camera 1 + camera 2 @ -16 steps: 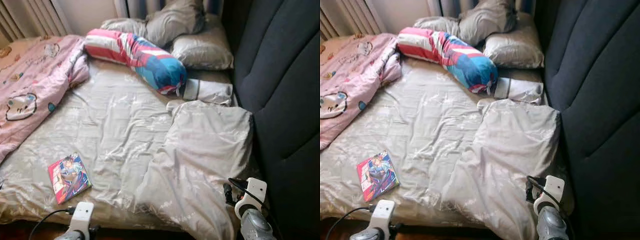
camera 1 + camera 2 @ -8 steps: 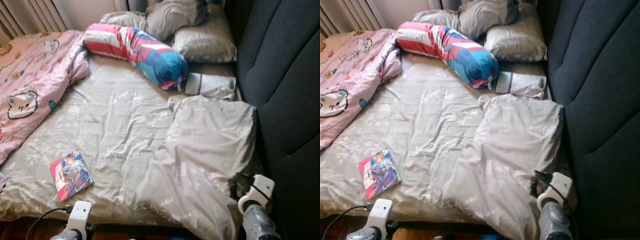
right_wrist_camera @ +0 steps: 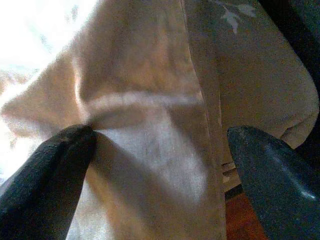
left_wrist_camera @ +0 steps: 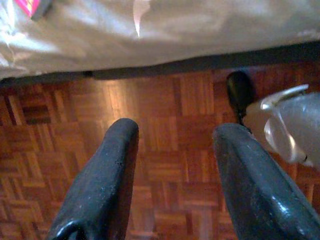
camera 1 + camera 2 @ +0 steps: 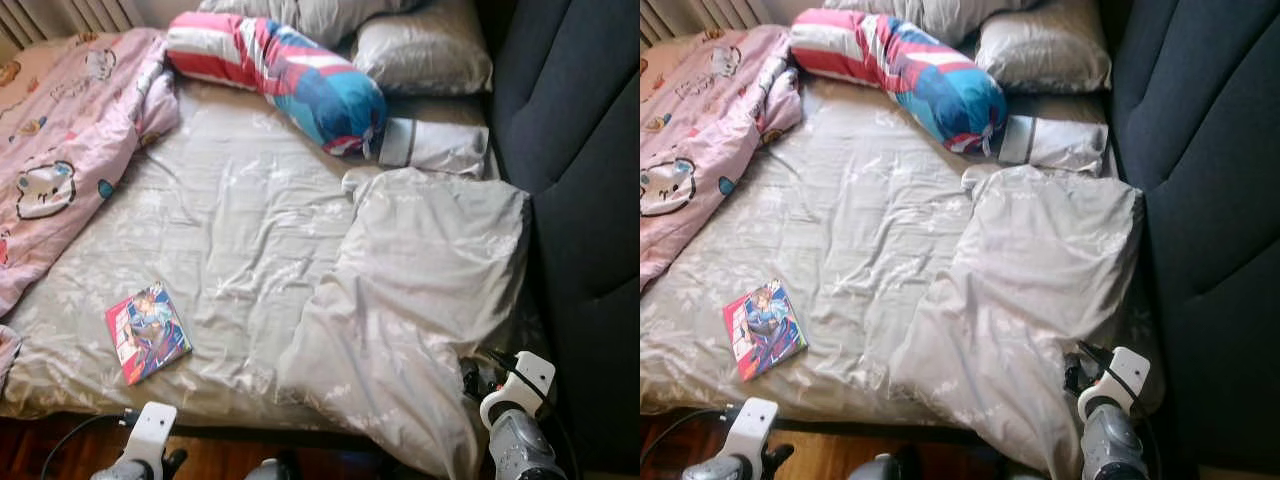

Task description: Clean up the room

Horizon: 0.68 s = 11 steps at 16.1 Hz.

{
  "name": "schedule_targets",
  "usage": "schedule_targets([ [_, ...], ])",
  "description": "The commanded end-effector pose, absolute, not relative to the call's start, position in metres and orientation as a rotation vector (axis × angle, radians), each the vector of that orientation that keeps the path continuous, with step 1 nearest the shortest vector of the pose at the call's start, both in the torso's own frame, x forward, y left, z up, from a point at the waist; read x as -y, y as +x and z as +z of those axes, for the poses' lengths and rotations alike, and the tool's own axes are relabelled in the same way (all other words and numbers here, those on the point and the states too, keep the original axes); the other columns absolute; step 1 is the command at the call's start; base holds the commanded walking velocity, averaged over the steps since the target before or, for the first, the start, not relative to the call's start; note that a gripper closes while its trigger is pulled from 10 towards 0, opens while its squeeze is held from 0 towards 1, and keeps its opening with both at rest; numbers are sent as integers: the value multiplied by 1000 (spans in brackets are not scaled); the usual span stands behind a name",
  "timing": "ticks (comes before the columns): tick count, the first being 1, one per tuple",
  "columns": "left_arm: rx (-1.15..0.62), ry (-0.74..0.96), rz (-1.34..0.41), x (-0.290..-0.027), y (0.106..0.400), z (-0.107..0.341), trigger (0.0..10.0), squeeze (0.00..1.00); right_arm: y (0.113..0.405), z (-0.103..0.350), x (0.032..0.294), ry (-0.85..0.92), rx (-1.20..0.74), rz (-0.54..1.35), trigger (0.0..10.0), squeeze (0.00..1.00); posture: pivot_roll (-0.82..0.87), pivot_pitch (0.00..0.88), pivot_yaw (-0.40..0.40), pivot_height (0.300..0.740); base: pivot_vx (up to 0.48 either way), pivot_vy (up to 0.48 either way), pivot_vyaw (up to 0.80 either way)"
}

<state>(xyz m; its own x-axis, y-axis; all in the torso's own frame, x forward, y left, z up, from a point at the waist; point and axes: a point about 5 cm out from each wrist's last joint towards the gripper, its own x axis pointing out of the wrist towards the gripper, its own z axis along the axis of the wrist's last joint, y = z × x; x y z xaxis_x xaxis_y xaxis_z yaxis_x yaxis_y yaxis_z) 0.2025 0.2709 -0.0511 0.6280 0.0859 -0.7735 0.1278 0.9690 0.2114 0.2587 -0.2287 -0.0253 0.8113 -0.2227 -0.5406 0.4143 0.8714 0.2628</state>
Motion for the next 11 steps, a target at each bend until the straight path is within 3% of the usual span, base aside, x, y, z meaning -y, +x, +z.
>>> schedule_targets([
  [1, -954, 269, -12, -282, 184, -57, 10000, 0, 247, -36, 223, 403, -579, -354, 10000, 0, 89, 317, 114, 740, 0, 0, 0],
  [4, -951, 286, -27, -284, 181, -57, 10000, 0, 241, -43, 215, 500, -592, -337, 10000, 0, 103, 323, 126, 740, 0, 0, 0],
  [11, -956, 303, -41, -290, 179, -55, 10000, 0, 211, -67, 190, 503, -721, -265, 10000, 0, 102, 328, 152, 740, 0, 0, 0],
])
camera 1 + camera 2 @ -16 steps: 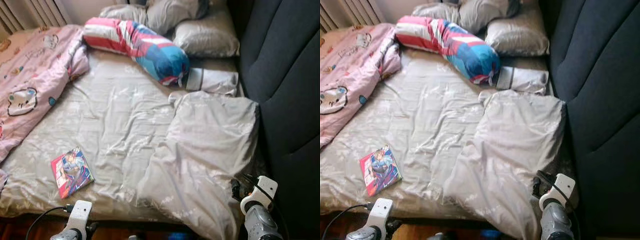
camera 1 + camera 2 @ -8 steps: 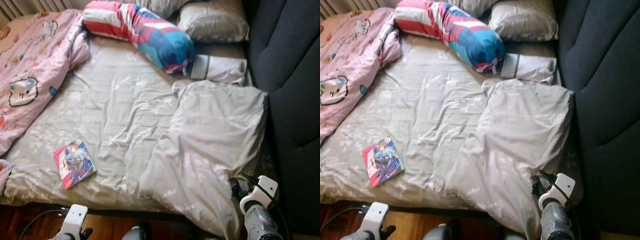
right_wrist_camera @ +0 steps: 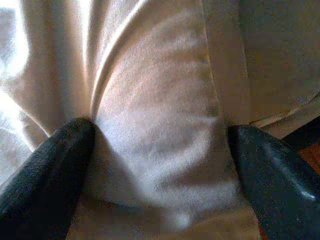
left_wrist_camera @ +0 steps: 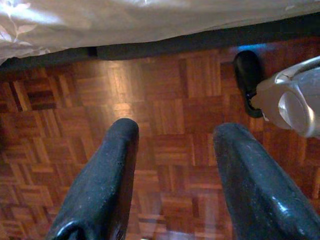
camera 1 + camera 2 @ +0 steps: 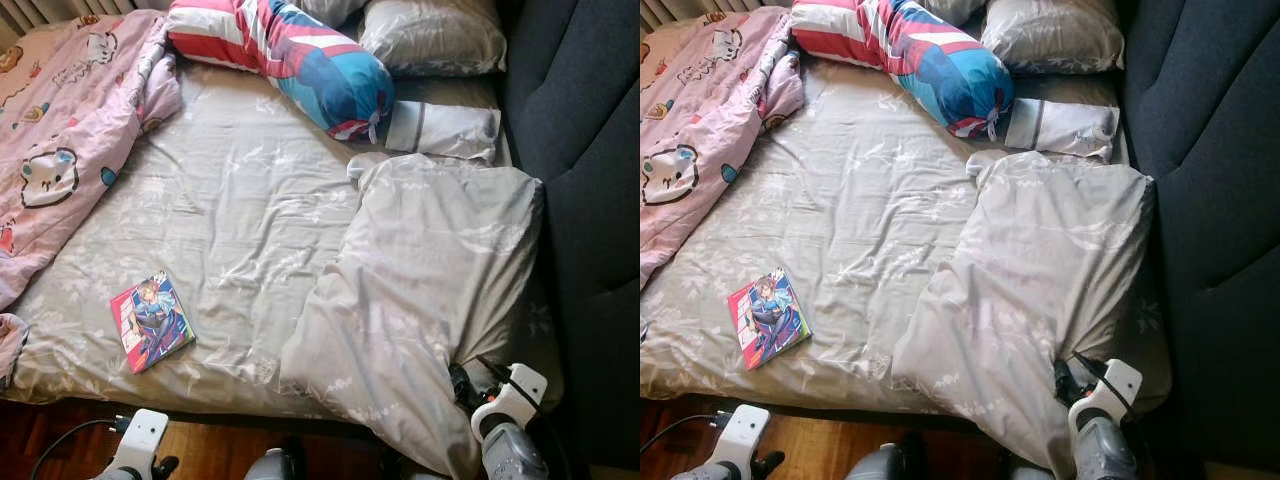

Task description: Clean up the room

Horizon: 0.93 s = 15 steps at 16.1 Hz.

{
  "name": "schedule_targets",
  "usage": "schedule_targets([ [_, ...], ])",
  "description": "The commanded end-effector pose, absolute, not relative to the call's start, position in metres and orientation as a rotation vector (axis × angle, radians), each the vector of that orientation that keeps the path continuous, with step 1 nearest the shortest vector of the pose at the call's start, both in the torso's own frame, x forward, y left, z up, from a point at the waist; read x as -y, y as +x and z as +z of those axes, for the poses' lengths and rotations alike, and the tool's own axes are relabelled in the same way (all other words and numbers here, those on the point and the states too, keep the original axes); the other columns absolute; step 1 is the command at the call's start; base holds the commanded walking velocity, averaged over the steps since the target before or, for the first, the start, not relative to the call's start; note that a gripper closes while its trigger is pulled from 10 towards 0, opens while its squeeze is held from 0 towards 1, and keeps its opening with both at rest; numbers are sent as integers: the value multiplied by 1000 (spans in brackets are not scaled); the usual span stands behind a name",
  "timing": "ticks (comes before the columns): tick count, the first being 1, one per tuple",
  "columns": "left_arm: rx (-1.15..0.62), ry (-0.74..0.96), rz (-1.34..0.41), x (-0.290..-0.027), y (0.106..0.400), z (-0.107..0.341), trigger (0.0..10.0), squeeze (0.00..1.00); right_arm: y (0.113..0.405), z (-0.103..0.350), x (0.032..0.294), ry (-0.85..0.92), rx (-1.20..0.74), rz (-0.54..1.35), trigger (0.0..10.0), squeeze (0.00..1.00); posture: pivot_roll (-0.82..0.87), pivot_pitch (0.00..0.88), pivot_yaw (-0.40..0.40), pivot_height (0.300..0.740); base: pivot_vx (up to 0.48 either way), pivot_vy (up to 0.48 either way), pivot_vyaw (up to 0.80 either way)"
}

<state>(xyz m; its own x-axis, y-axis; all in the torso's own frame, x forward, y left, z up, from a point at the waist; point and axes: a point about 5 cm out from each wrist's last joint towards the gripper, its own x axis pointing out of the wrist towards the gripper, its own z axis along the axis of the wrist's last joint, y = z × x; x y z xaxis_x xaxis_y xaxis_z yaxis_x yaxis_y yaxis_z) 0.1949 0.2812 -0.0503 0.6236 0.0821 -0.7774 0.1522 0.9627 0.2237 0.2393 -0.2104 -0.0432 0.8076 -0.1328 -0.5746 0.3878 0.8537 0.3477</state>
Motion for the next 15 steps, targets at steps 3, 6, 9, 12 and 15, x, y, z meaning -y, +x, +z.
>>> schedule_targets([
  [3, -958, 307, -45, -291, 179, -55, 10000, 0, 206, -70, 188, 455, -759, -256, 0, 0, 106, 329, 157, 740, 0, 0, 0],
  [6, -957, 311, -49, -291, 179, -55, 10000, 0, 208, -69, 187, 455, -751, -257, 0, 0, 104, 331, 159, 740, 0, 0, 0],
  [9, -957, 311, -50, -291, 179, -55, 10000, 0, 208, -69, 188, 450, -750, -264, 0, 0, 105, 330, 160, 740, 0, 0, 0],
  [12, -957, 310, -52, -291, 179, -55, 10000, 0, 209, -69, 190, 444, -744, -276, 0, 0, 100, 330, 158, 740, 0, 0, 0],
  [15, -957, 307, -54, -290, 179, -55, 10000, 0, 209, -68, 190, 447, -740, -285, 0, 0, 101, 330, 157, 740, 0, 0, 0],
])
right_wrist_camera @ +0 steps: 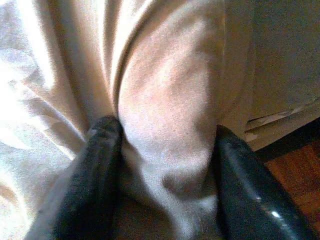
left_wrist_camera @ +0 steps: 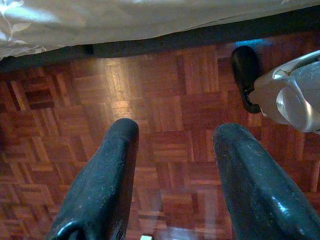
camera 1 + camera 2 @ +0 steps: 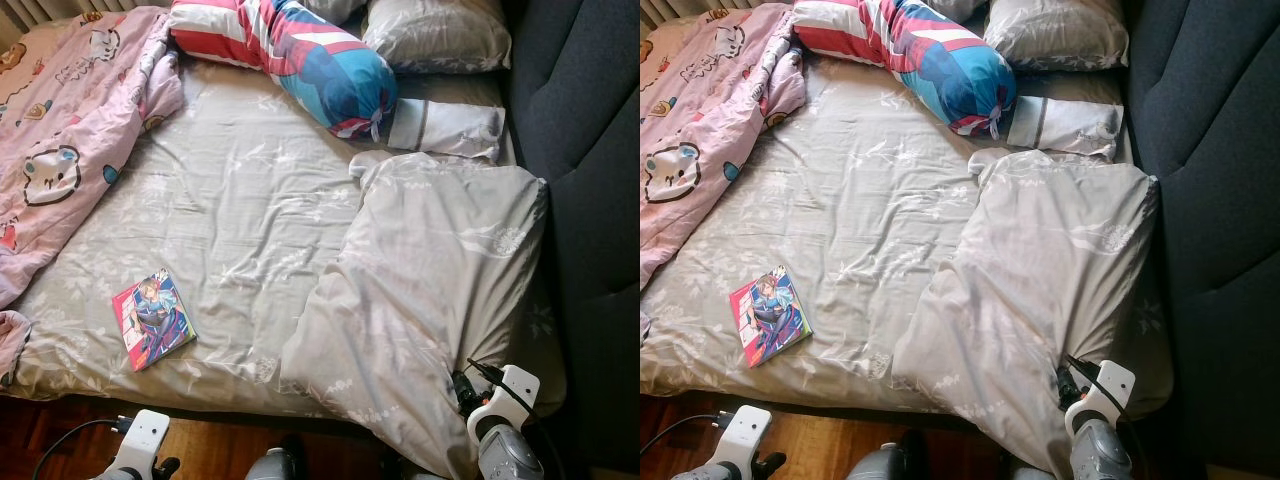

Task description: Clean up the room

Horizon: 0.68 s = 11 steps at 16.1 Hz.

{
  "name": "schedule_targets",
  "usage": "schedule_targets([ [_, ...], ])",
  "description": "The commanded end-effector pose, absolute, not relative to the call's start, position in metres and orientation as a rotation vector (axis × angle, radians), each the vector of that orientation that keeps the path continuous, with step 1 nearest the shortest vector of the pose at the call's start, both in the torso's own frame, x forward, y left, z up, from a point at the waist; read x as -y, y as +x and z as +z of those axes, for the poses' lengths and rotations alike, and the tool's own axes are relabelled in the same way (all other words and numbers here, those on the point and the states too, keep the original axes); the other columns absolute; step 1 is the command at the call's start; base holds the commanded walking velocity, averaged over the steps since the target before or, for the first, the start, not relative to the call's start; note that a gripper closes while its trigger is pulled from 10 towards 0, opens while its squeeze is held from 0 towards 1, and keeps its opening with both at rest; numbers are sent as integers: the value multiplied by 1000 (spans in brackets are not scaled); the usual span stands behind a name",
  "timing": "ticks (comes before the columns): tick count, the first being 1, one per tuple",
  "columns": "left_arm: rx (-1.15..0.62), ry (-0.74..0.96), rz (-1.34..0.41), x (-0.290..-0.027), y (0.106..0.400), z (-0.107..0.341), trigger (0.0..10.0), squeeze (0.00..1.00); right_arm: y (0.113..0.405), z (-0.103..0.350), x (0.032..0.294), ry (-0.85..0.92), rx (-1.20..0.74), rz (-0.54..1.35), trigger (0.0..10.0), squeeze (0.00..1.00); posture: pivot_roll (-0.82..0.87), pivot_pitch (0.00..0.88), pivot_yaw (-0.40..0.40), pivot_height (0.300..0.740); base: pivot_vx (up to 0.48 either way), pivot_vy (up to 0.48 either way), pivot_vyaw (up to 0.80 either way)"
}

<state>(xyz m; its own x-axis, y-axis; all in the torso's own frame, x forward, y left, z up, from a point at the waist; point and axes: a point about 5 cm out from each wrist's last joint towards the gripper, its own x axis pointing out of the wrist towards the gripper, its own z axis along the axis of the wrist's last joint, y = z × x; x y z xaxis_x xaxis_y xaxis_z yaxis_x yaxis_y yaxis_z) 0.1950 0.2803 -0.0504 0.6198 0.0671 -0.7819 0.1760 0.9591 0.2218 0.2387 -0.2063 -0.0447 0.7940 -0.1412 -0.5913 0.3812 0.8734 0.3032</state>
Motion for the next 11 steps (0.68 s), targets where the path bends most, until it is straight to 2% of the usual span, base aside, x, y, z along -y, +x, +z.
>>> schedule_targets([
  [1, -957, 306, -54, -290, 180, -55, 10000, 0, 208, -69, 190, 446, -742, -285, 0, 0, 101, 330, 157, 740, 0, 0, 0],
  [11, -962, 315, -55, -291, 179, -55, 10000, 0, 210, -66, 199, 400, -726, -321, 0, 0, 100, 329, 159, 740, 0, 0, 0],
])
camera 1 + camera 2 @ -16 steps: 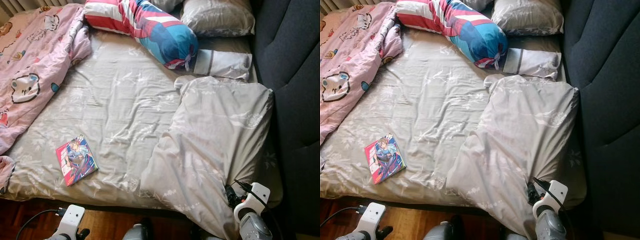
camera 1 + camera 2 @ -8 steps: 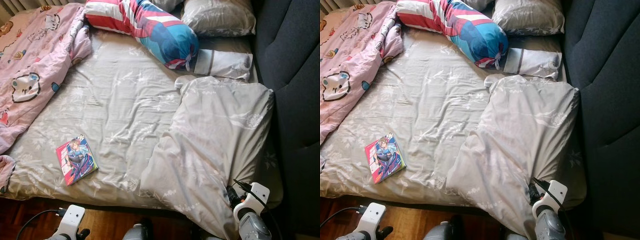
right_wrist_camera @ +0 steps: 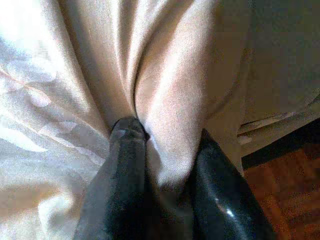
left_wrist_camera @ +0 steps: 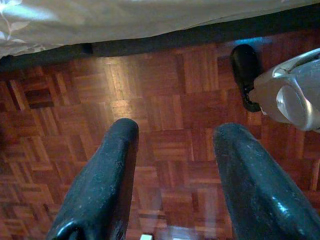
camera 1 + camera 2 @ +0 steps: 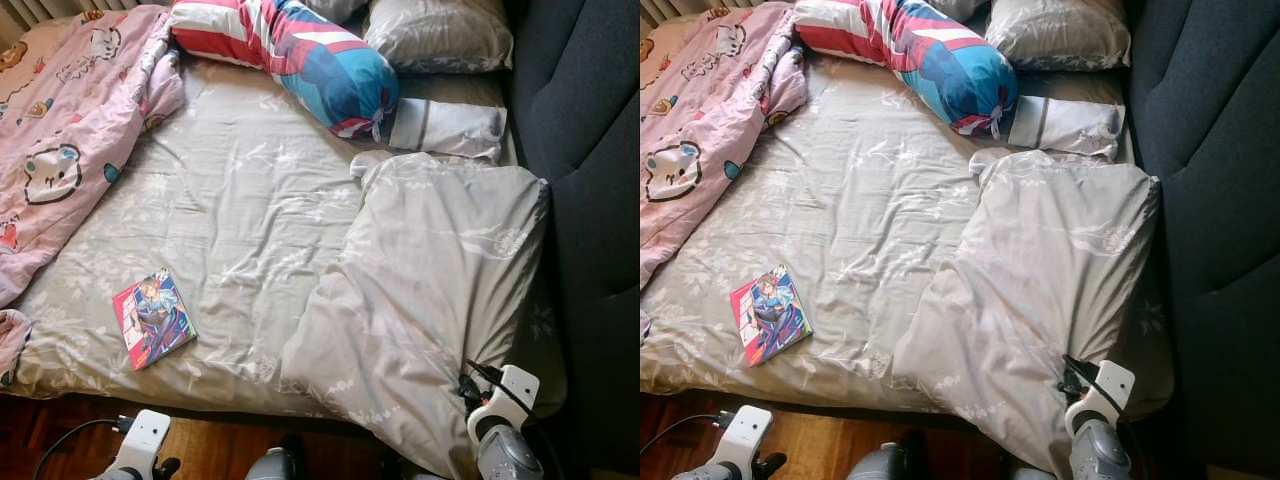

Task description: Clean up the room

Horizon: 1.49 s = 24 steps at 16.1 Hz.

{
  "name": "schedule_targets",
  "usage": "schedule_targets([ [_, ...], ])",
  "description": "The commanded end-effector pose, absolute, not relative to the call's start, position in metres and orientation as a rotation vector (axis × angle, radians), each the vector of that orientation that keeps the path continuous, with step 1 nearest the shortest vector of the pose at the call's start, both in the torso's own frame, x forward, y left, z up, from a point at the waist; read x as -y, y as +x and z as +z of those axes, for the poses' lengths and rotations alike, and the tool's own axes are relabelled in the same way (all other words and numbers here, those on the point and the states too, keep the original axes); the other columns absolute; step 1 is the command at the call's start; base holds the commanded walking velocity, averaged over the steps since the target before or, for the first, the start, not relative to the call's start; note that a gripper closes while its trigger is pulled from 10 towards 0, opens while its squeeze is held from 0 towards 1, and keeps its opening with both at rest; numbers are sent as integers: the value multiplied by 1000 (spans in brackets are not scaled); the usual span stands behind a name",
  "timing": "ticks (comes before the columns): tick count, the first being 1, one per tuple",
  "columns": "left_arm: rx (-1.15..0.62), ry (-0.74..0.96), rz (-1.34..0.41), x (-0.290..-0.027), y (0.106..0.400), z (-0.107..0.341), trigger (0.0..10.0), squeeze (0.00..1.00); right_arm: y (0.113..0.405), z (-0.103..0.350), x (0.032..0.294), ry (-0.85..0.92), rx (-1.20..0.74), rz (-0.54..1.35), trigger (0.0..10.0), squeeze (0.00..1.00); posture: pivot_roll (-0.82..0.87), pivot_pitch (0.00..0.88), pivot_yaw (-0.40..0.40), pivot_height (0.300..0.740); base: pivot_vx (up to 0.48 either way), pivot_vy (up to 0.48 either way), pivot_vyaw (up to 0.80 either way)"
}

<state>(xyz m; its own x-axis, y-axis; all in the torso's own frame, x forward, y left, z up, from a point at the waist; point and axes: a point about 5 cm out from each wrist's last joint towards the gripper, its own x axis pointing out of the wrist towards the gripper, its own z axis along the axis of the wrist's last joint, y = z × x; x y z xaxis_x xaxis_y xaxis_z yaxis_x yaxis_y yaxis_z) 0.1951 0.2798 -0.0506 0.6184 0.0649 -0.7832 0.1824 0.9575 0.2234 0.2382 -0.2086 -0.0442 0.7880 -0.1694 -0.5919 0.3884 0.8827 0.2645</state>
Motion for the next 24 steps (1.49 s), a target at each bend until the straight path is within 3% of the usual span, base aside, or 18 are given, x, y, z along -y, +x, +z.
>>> schedule_targets([
  [1, -963, 316, -55, -291, 179, -55, 10000, 0, 211, -66, 199, 397, -726, -322, 0, 0, 100, 329, 159, 740, 0, 0, 0],
  [4, -967, 321, -53, -292, 179, -55, 10000, 0, 219, -59, 213, 285, -722, -337, 0, 0, 104, 330, 163, 740, 0, 0, 0],
  [9, -966, 324, -48, -293, 178, -54, 10000, 0, 266, -5, 275, 84, -563, -438, 0, 0, 97, 329, 169, 740, 0, 0, 0],
  [12, -966, 323, -47, -293, 179, -54, 10000, 0, 295, 56, 326, -53, -397, -543, 0, 0, 89, 331, 171, 740, 0, 0, 0],
  [16, -964, 319, -48, -291, 180, -54, 10000, 0, 291, 107, 381, -86, -255, -688, 0, 0, 65, 332, 166, 740, 0, 0, 0],
  [19, -964, 316, -57, -289, 181, -55, 10000, 0, 264, 97, 403, -53, -288, -758, 0, 0, 35, 335, 154, 740, 0, 0, 0],
  [21, -965, 314, -64, -288, 182, -55, 10000, 0, 242, 53, 387, -59, -438, -710, 10000, 0, 37, 335, 153, 740, 0, 0, 0],
  [22, -965, 313, -65, -287, 182, -55, 10000, 0, 236, 43, 382, -51, -466, -709, 10000, 0, 37, 335, 153, 740, 0, 0, 0],
  [23, -966, 310, -66, -287, 183, -55, 10000, 0, 209, 0, 358, 16, -613, -718, 10000, 0, 42, 333, 158, 740, 0, 0, 0],
  [24, -967, 311, -66, -287, 183, -55, 10000, 0, 202, -11, 350, 38, -645, -716, 10000, 0, 42, 333, 158, 740, 0, 0, 0],
])
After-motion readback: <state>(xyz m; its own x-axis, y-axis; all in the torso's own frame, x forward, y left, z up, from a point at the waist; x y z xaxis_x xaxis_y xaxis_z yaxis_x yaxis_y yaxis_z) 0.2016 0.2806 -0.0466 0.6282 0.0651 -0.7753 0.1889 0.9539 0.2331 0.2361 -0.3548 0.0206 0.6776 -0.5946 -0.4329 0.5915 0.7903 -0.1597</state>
